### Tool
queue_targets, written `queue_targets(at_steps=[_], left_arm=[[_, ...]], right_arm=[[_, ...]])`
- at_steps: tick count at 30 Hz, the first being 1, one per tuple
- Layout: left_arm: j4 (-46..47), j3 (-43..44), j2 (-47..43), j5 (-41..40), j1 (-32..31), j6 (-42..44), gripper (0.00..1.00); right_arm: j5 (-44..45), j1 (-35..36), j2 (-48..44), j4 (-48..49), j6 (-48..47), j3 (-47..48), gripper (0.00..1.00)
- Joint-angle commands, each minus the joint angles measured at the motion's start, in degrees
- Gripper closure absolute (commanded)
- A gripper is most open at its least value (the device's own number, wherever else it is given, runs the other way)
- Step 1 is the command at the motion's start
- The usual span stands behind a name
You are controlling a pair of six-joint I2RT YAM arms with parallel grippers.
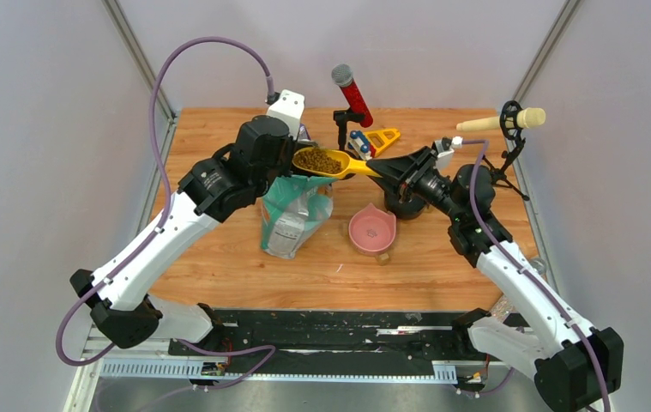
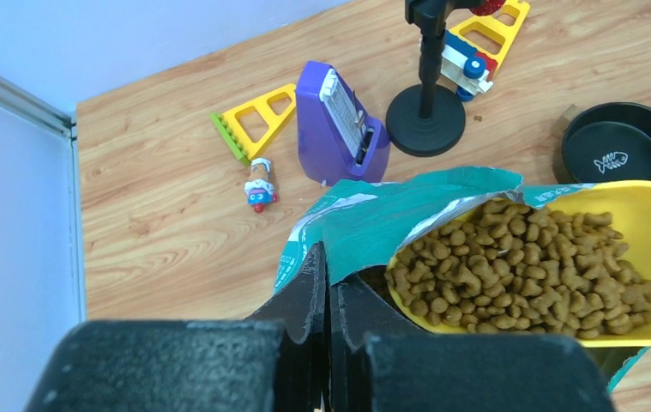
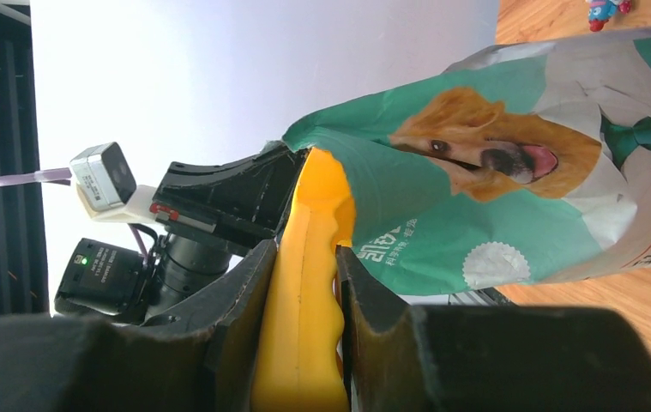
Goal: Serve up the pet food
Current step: Collect the pet food from the pet food bag.
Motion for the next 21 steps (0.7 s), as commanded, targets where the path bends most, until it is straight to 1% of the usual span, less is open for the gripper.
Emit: queue_targets(at_steps=[1,10,21], left_arm=[[3.77,1.46,-5.43,-4.43,0.07,-0.55,1.0],[4.17,1.11,-5.35,-3.28,0.09,0.27,1.0],[4.15,1.06,-5.41,-3.86,0.1,0.73,1.0]], right_arm=[[3.25,-1.25,-1.94,-2.73,-2.78,4.81,1.0],[5.52,-1.33,-3.9,-6.67,-4.71,7.38,1.0],[7.16,-1.35,-6.69,-8.11,-5.49,8.42,1.0]])
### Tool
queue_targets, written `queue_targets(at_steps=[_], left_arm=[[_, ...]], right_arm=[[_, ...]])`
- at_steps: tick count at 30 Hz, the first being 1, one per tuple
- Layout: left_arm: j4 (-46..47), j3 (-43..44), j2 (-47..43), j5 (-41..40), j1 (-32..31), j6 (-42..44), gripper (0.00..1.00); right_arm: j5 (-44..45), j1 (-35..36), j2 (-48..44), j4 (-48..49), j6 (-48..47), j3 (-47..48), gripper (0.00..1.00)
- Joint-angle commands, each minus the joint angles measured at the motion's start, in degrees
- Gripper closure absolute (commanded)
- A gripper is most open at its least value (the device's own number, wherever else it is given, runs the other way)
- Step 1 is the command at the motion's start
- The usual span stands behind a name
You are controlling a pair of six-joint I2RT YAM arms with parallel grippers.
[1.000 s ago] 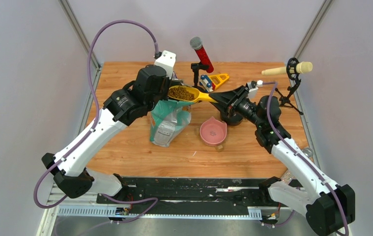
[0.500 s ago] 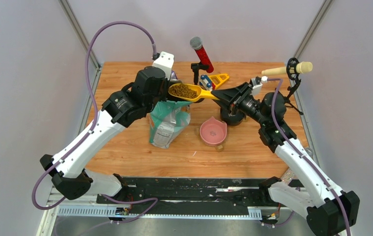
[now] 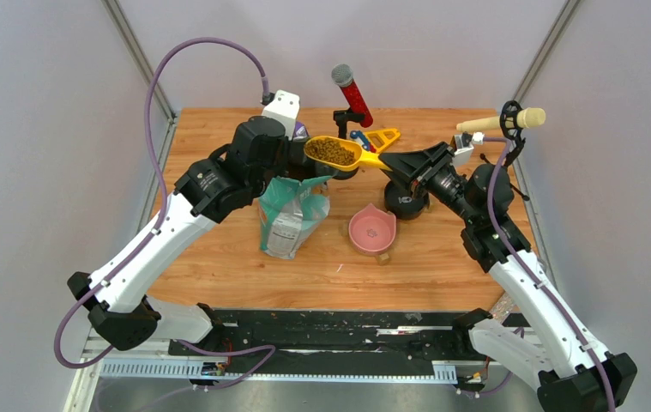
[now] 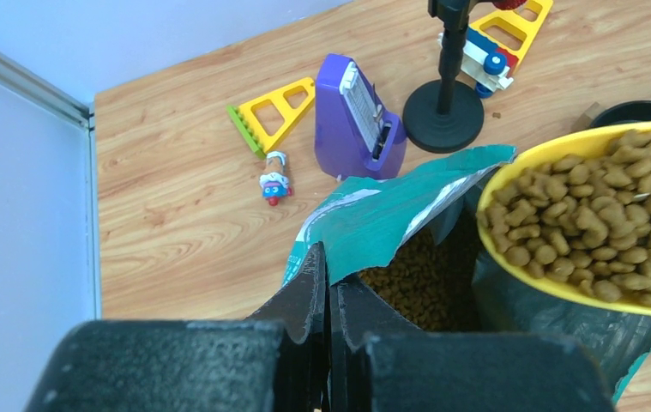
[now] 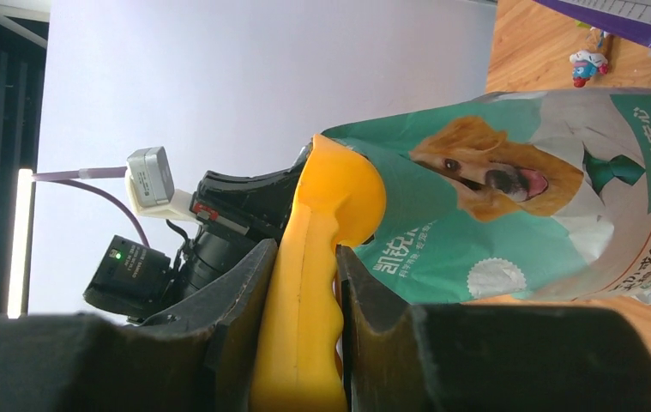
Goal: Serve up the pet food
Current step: Collect the pet food from the pet food bag.
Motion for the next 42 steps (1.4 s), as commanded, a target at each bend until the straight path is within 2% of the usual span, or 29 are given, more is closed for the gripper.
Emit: queue_targets(at_steps=[1,32,42], left_arm=[[5.04,1.45,-4.69,-2.7,-0.15,0.53,1.0],[6.15,-3.82,-6.35,-5.09,-0.15,-1.99,1.0],[5.92,-5.95,-7.47,-7.93,-0.15,-2.02,1.0]], right_arm=[[2.86,-0.42,-1.83,1.2,-0.82,3.19,1.0],[3.05,-0.42,-3.04,-2.49,-3.11,9.36,1.0],[6.0,-0.91,-4.43,-2.51,-2.15,7.34,1.0]])
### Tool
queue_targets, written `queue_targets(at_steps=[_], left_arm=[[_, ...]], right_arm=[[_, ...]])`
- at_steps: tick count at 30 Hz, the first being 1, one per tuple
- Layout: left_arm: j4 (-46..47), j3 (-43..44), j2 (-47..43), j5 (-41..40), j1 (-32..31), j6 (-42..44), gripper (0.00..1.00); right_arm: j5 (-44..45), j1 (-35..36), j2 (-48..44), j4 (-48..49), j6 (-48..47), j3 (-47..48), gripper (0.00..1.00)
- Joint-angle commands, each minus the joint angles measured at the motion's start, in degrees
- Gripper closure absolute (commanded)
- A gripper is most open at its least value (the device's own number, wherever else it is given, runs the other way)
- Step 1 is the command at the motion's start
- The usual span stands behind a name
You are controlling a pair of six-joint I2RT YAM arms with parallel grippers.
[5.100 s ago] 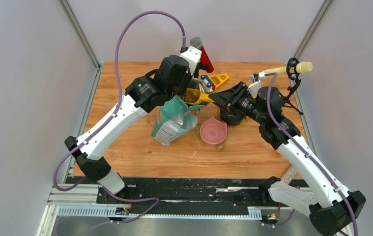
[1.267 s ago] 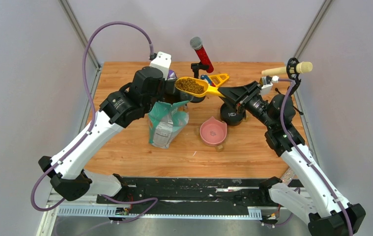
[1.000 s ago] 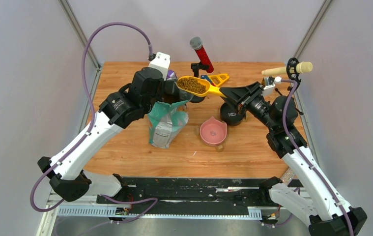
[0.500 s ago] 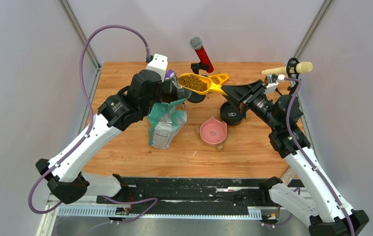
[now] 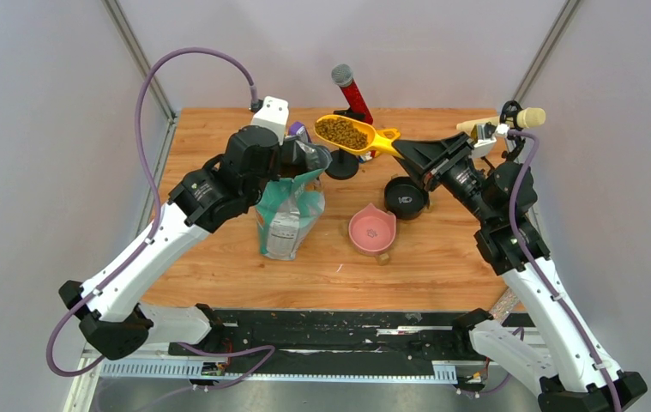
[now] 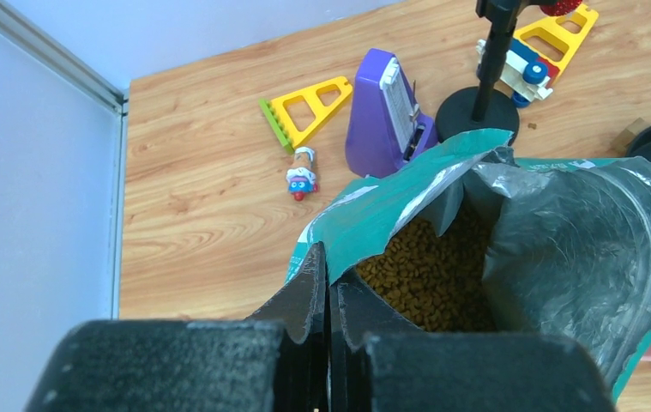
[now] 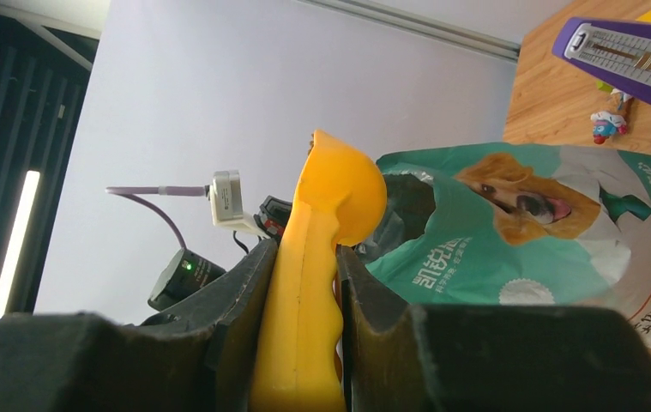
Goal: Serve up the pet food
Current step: Collect the pet food from the pet food bag, then pour the pet food into the pet food bowl.
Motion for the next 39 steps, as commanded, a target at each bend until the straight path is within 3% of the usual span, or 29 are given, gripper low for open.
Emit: queue_targets(at_steps=[1,10,39], left_arm=[[3.19,-0.56,-3.92,-3.55,-0.23,-1.62,1.0],[2.92,-1.7,-5.02,-4.27,-0.23,-1.79,1.0],[4.57,-3.35,-2.8,-0.4,-0.23,-3.48,1.0]], right_arm=[[2.81,-0.62,-2.03,2.44,0.81,-0.15,1.0],[6.3,-2.26,-7.96,2.42,2.88,-7.0,1.0],[13.63,-2.92,-26.88,-13.75,3.78,-20.24,1.0]])
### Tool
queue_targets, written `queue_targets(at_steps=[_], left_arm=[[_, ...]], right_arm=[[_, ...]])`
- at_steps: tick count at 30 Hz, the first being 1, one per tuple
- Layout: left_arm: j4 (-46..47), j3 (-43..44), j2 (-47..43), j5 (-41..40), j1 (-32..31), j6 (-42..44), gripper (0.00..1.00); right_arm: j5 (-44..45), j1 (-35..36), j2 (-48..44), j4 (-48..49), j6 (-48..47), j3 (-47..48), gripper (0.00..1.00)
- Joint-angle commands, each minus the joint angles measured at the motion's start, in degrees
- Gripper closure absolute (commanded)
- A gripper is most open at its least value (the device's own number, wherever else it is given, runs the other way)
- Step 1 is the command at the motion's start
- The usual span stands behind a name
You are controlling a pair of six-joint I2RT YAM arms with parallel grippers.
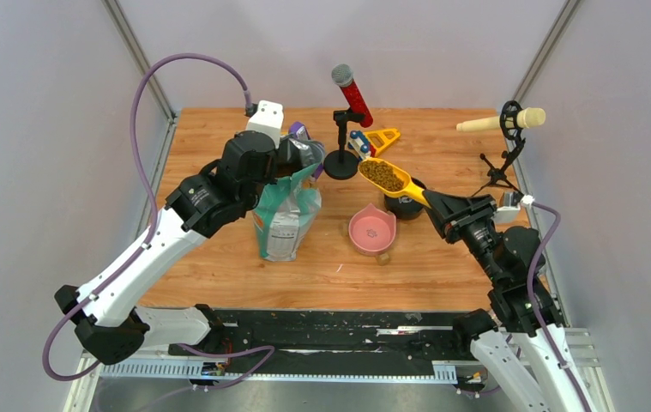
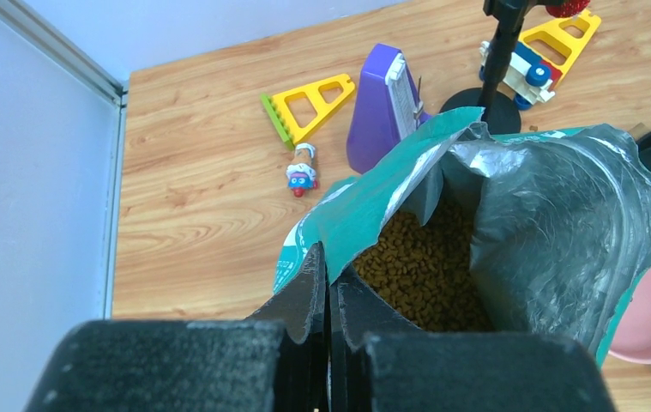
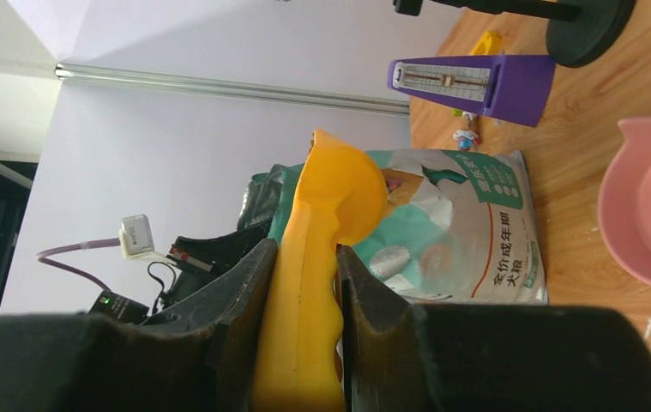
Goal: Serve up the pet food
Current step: Pour the pet food into the pet food bowl.
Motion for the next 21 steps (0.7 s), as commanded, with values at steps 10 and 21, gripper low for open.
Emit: queue_targets(at_steps=[10,21], left_arm=[[5.81,-2.79,-1.19,0.85,-0.25,-3.03,1.0],[6.33,-3.91,-2.34,3.06,-0.33,-3.58,1.0]], right_arm=[[2.82,-0.3,-8.66,-5.94,3.38,-6.74,1.0],[3.67,-0.3,-11.5,-15.17,3.47,-10.52,1.0]])
